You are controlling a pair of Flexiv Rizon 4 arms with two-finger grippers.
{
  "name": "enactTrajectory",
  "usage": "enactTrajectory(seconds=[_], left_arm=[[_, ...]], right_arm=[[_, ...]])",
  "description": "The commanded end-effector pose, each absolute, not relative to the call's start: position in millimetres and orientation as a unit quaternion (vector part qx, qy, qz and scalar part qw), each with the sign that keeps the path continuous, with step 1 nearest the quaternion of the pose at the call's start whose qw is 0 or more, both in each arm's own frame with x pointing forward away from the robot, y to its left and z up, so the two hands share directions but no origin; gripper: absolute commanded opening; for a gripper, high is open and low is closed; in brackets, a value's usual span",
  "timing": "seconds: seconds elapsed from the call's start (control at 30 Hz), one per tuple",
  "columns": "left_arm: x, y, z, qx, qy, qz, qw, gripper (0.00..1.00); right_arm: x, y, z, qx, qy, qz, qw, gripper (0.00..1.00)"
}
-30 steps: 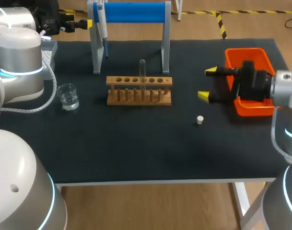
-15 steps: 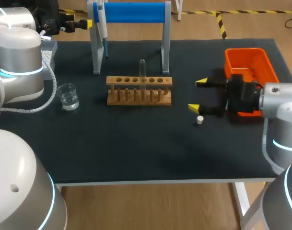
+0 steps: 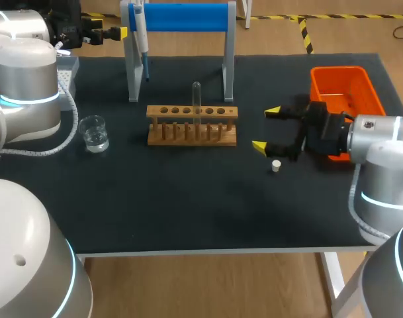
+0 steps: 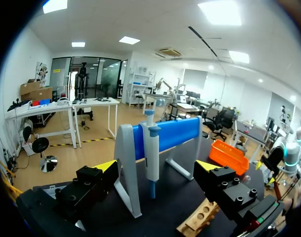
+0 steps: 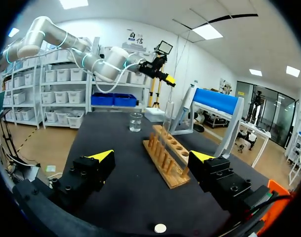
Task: Invert the test tube, pick up the pipette, mount the tip to pipette, aspirate from beaker and dispense into the tube, eject the tip, return the pipette, and cap with the stopper.
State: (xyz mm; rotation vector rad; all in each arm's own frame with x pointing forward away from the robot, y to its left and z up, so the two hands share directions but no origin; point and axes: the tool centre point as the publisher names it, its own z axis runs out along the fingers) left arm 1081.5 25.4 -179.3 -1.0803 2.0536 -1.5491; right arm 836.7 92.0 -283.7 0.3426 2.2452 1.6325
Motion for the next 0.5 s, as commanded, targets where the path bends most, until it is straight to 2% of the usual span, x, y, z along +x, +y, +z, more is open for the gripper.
enactTrajectory(seconds=[0.03,0.5], left_arm=[[1056.3,15.2,-183.6,-0.357,0.729,-0.556,0.181,1.0],[952.4,-37.2,-195.5,-0.217,0.769,-0.578,0.165,1.0]], right_arm=[[835.8,91.5,-283.9,0.12,0.791,0.575,0.172,1.0],[835.8,91.5,-283.9,0.12,0.791,0.575,0.172,1.0]])
